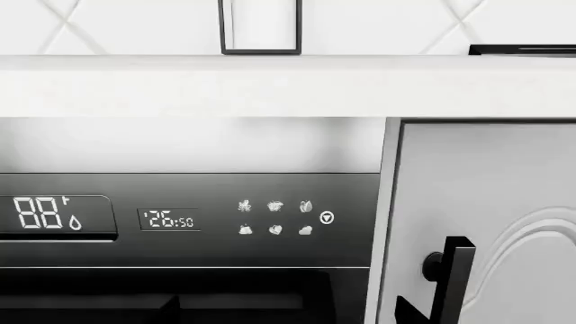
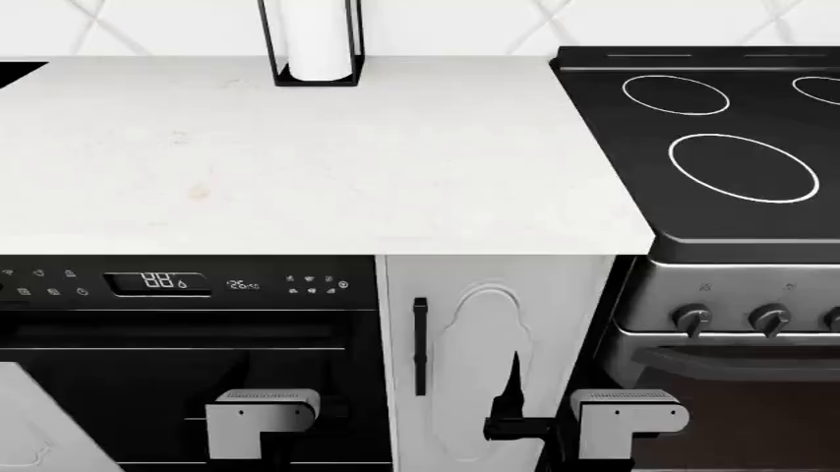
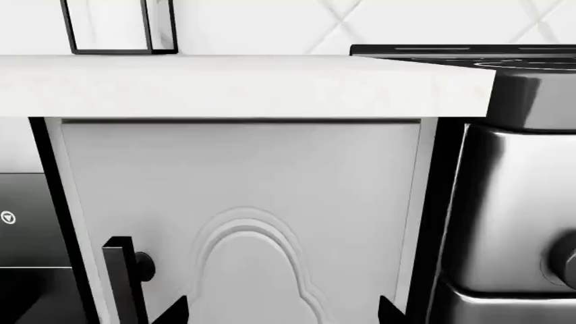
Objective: Pick and place the shaker into the drawer. Then close the cabinet.
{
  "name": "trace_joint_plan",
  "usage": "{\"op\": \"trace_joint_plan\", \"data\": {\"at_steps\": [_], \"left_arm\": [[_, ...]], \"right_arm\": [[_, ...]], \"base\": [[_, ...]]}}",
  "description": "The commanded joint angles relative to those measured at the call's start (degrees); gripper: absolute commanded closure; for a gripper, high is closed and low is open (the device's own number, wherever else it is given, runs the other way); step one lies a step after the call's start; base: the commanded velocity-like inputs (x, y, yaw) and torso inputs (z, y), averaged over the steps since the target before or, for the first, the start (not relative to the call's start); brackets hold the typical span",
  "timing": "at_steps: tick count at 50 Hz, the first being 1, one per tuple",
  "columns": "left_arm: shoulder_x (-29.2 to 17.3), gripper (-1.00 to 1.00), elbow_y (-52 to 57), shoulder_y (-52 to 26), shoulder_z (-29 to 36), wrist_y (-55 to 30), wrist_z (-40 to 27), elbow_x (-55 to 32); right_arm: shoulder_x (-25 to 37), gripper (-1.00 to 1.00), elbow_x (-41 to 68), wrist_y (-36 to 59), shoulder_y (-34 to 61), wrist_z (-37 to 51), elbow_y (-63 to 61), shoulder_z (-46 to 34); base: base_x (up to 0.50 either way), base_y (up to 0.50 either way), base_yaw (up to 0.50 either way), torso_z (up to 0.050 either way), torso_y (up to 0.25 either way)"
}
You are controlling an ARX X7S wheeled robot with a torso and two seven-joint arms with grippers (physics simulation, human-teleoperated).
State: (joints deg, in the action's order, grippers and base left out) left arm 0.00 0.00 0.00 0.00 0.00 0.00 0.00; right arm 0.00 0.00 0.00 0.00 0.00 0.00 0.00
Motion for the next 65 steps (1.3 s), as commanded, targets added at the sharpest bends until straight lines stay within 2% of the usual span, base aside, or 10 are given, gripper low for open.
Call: {"op": "trace_joint_plan", "data": {"at_steps": [1, 26, 29, 33, 39, 45, 48, 51, 54, 65], "left_arm": [[-0.95, -1.0, -0.14, 0.12, 1.26, 0.09, -0.96, -0.64], [-4.32, -1.0, -4.74, -0.5, 7.19, 1.7, -2.47, -0.61], [-3.91, -1.0, -4.49, -3.66, 7.21, -6.65, -3.84, -0.19], [-1.57, -1.0, 2.88, -19.07, 7.28, -25.3, -6.55, -0.31], [-0.11, -1.0, 1.15, -65.21, 7.36, -54.77, -19.31, -18.69], [-0.08, -1.0, -37.56, -106.2, 13.12, -43.32, -23.73, -30.1], [-0.01, -1.0, -63.34, -123.83, 28.58, -27.84, -21.02, -45.02], [-0.01, -1.0, -74.24, -131.95, 47.31, -22.76, -20.62, -63.16], [-0.01, -1.0, -74.98, -134.72, 53.28, -22.57, -21.74, -69.34], [0.0, -1.0, -72.03, -135.0, 30.68, -26.81, -20.15, -43.52]], "right_arm": [[0.91, -1.0, 1.05, -0.27, -0.02, 0.96, 0.19, -1.1], [3.89, -1.0, 5.24, -0.34, 0.25, 3.26, 1.47, -4.51], [3.75, -1.0, 9.88, 6.35, 2.21, 3.8, 1.59, -2.22], [9.22, -1.0, 15.85, 31.2, 15.75, 7.56, -12.32, 2.5], [20.85, -1.0, 23.75, 71.33, 66.15, 6.68, -8.85, -0.62], [18.14, -1.0, 14.44, 55.72, 117.71, -9.33, 39.07, -20.53], [12.12, -1.0, 8.28, 40.62, 134.98, -16.4, 64.85, -23.7], [9.16, -1.0, -9.42, 43.48, 135.0, -23.44, 63.37, -10.19], [6.83, -1.0, -18.87, 44.44, 135.0, -27.92, 59.61, -3.66], [4.81, -1.0, -22.95, 45.19, 135.0, -32.18, 55.9, -2.24]], "base": [[0.0, 0.0, 0.0, 0.0, 0.0], [0.0, 0.49, 0.0, 0.0, 0.0], [-0.04, 0.18, 0.0, 0.0, 0.0], [0.0, 0.0, 0.0, 0.0, 0.0], [0.0, 0.0, 0.0, 0.0, 0.0], [0.0, 0.0, 0.0, 0.0, 0.0], [0.0, 0.0, 0.0, 0.007, 0.004], [0.0, 0.0, 0.0, 0.048, 0.111], [0.0, 0.0, 0.0, 0.05, 0.105], [0.0, 0.0, 0.0, 0.05, 0.104]]}}
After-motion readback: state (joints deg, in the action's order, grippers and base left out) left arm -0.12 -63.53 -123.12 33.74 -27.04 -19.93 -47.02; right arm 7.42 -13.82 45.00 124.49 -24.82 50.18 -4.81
